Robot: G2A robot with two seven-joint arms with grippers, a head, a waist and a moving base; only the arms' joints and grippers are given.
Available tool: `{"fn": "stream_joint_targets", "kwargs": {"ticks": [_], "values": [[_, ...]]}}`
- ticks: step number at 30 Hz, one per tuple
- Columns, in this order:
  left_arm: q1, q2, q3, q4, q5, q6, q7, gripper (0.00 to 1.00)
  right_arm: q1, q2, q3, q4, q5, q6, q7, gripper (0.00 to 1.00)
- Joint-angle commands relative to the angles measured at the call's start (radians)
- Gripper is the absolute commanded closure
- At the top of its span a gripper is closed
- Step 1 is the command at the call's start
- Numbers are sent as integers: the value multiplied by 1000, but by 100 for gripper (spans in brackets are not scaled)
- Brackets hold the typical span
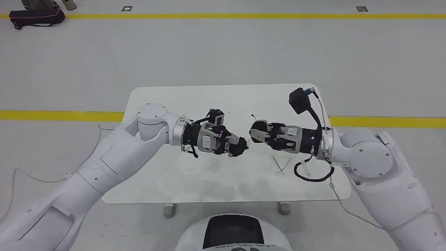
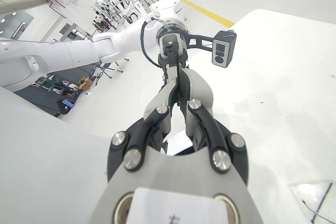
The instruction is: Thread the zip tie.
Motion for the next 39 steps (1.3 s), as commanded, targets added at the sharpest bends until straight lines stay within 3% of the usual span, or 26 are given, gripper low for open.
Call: {"fn": "stream_joint_targets", "kwargs": {"ticks": [1,39], "values": [[0,0,0,0,0,0,0,100,1,0,-1,1,-1,0,1,100],[0,0,0,0,0,0,0,100,6,8,-10,-2,-10,0,-21,100]]}}
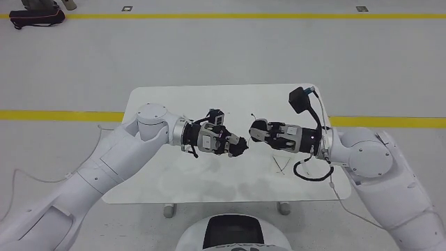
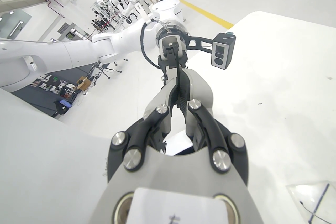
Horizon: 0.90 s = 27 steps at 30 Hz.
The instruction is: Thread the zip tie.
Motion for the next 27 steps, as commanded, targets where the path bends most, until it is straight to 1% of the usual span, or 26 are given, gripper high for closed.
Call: {"fn": "stream_joint_targets", "kwargs": {"ticks": [1,14,27], "values": [[0,0,0,0,0,0,0,100,1,0,-2,1,-2,0,0,100],[0,0,0,0,0,0,0,100,5,4,-5,2,1,0,16,100],[0,0,0,0,0,0,0,100,-8,12,21,-10,14,0,47,100]]}}
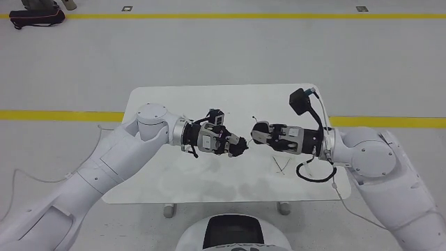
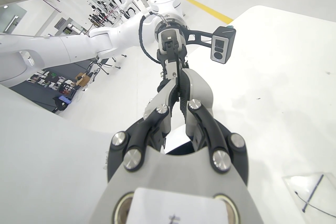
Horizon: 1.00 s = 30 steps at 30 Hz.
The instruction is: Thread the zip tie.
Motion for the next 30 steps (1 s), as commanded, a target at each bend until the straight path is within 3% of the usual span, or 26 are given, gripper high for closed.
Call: {"fn": "stream_joint_targets", "kwargs": {"ticks": [1,30], "values": [[0,0,0,0,0,0,0,100,-2,1,3,-2,2,0,5,100],[0,0,0,0,0,0,0,100,-13,15,22,-15,14,0,38,100]]}}
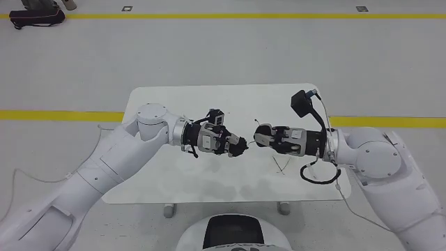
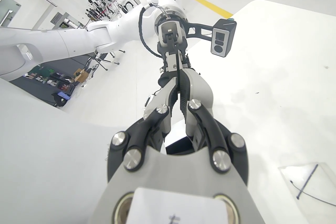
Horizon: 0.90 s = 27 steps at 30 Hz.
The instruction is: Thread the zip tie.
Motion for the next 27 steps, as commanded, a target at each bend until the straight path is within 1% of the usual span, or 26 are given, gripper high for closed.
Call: {"fn": "stream_joint_targets", "kwargs": {"ticks": [1,27], "values": [[0,0,0,0,0,0,0,100,-1,1,0,-1,2,0,2,100],[0,0,0,0,0,0,0,100,-13,13,18,-15,-7,0,27,100]]}}
